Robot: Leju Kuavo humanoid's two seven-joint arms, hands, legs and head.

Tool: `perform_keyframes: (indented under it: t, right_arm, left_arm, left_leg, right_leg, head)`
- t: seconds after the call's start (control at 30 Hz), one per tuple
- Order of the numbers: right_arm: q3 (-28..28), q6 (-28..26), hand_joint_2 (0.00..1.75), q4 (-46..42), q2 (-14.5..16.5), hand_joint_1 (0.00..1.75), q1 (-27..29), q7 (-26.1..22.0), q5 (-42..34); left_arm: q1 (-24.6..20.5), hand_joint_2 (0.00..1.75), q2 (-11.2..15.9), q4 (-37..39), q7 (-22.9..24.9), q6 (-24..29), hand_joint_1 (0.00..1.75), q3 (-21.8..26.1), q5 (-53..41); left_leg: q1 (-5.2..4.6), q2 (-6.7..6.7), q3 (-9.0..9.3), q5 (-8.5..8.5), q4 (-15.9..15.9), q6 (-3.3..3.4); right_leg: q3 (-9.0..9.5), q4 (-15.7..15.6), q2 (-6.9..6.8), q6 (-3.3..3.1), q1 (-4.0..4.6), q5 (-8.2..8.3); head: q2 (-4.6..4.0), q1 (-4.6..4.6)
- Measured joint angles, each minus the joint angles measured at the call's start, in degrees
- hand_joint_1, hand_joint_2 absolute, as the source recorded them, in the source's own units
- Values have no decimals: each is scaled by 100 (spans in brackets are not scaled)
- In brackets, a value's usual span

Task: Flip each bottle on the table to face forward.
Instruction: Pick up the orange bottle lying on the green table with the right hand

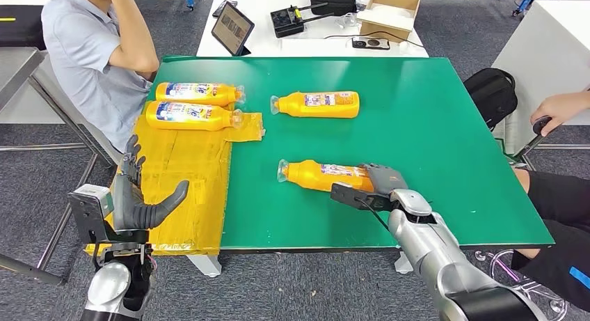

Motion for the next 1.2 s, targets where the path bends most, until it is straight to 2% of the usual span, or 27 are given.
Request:
perform_keyframes:
  t: [0.23, 0.33, 0.57, 0.7, 0.8, 0.93, 1.03, 1.2]
  right_arm:
    - [19, 160, 175, 237, -21, 175, -185, -4, -105]
    - [15, 160, 175, 271, -40, 175, -200, -179, -267]
    - [-128, 68, 175, 273, -99, 175, -69, -1281, -1034]
    - [-373, -459, 175, 124, 11, 175, 251, -2462, -1919]
    - [-606, -912, 175, -309, 229, 175, 706, -3234, -2665]
    - [-844, -1358, 175, -1222, 577, 175, 1291, -3791, -3511]
    - [-930, -1701, 175, -2014, 819, 175, 1675, -3984, -3979]
    - [-889, -1944, 175, -3032, 1109, 175, 2133, -4008, -4354]
  left_arm:
    - [-39, 175, 0, 67, -46, 49, 0, 43, -20]
    - [-39, 175, 0, 81, -54, 58, 0, 59, -25]
    - [-37, 175, 4, 107, -136, 96, 0, 85, -18]
    - [-30, 175, 2, 107, -344, 250, 0, 59, -155]
    - [16, 175, -16, 106, -427, 240, 0, -93, -334]
    - [261, 175, -132, 130, -365, -91, 0, -446, -253]
    - [513, 175, -226, 202, -451, -400, 0, -773, -24]
    - [809, 175, -274, 234, -634, -895, 0, -1359, 458]
  left_leg:
    - [1, -1, 24, -6, 0, 6]
    - [1, -2, 26, -10, 0, 9]
    - [2, 16, 19, -15, 0, 5]
    - [8, 17, 3, -14, 0, 4]
    - [12, 11, -31, -10, 0, 3]
    - [12, 1, -82, -4, 1, 3]
    - [11, -2, -105, -4, 1, 4]
    - [3, -2, -139, -6, 1, 5]
  right_leg:
    - [41, -15, -1, 11, 1, 9]
    - [47, -22, -2, 12, 1, 6]
    - [90, -26, 9, 7, 2, 26]
    - [82, -23, 10, 4, 10, 27]
    - [55, -19, 8, 4, 15, 27]
    - [10, -15, 1, 4, 13, 27]
    - [-8, -16, -3, 4, 9, 26]
    - [-43, -16, -4, 5, 3, 25]
  head:
    - [0, -1]
    - [0, 0]
    - [0, -1]
    - [0, -1]
    - [0, -2]
    - [0, -2]
    - [0, -1]
    - [0, -3]
